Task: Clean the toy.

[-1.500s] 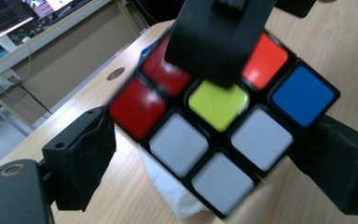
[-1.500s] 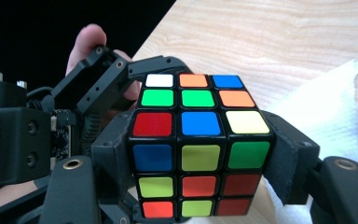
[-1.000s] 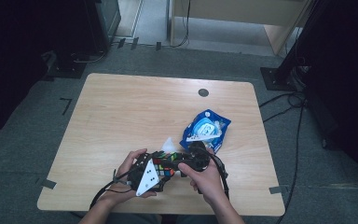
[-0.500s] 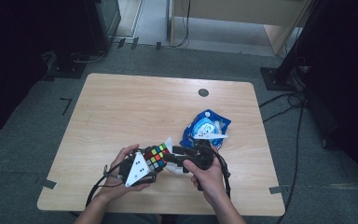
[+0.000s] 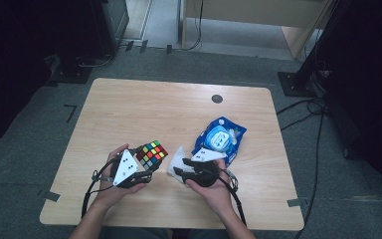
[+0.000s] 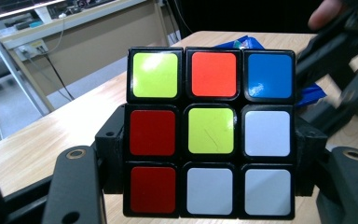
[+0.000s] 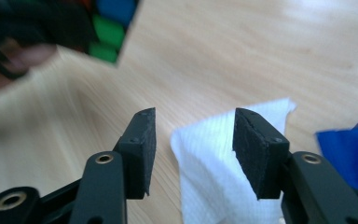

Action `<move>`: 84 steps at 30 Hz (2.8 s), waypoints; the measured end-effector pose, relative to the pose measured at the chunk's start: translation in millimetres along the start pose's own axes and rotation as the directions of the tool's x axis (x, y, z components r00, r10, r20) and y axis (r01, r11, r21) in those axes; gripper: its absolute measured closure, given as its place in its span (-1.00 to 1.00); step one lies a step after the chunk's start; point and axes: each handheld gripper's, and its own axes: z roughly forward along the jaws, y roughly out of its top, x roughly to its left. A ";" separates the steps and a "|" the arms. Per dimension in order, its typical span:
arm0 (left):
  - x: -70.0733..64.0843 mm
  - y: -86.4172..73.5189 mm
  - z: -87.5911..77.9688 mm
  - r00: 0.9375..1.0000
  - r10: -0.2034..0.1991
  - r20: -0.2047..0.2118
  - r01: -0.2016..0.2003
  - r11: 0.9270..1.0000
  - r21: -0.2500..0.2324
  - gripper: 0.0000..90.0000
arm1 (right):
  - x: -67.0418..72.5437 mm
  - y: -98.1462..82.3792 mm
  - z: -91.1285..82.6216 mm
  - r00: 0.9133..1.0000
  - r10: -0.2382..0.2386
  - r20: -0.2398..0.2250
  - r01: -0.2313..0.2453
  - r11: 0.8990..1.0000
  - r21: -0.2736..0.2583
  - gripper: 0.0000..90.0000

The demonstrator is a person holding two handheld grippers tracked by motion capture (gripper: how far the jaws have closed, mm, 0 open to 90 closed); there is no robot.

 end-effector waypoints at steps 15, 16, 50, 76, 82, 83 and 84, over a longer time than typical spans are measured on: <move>2.0 0.9 0.5 0.997 -0.053 0.049 0.054 0.998 -0.012 -0.25 | -1.9 -25.5 29.5 0.987 -0.108 0.123 0.091 0.987 0.134 0.27; 2.1 0.8 0.5 0.997 -0.054 0.050 0.054 0.998 -0.012 -0.25 | -1.8 -26.1 29.5 0.986 -0.106 0.126 0.089 0.987 0.133 0.28; -31.1 4.9 14.4 0.988 0.003 0.156 -0.002 1.000 -0.004 -0.25 | 44.6 28.2 -54.9 0.993 -0.117 -0.022 0.105 0.946 -0.307 0.94; -34.1 8.2 13.8 0.987 0.004 0.163 -0.003 1.000 -0.003 -0.24 | 47.2 26.3 -51.1 0.993 -0.120 0.013 0.119 0.948 -0.294 0.93; -40.5 10.3 15.1 0.984 0.019 0.176 -0.018 1.000 -0.006 -0.24 | 37.0 23.4 -48.6 0.996 -0.070 0.049 0.081 0.957 -0.278 0.93; -39.8 10.4 15.0 0.985 0.017 0.172 -0.017 1.000 -0.007 -0.24 | 35.0 22.6 -48.0 0.996 -0.064 0.056 0.077 0.960 -0.270 0.93; -38.5 10.4 14.5 0.986 0.015 0.168 -0.014 1.000 -0.005 -0.24 | 31.8 21.4 -47.1 0.997 -0.052 0.064 0.066 0.964 -0.257 0.93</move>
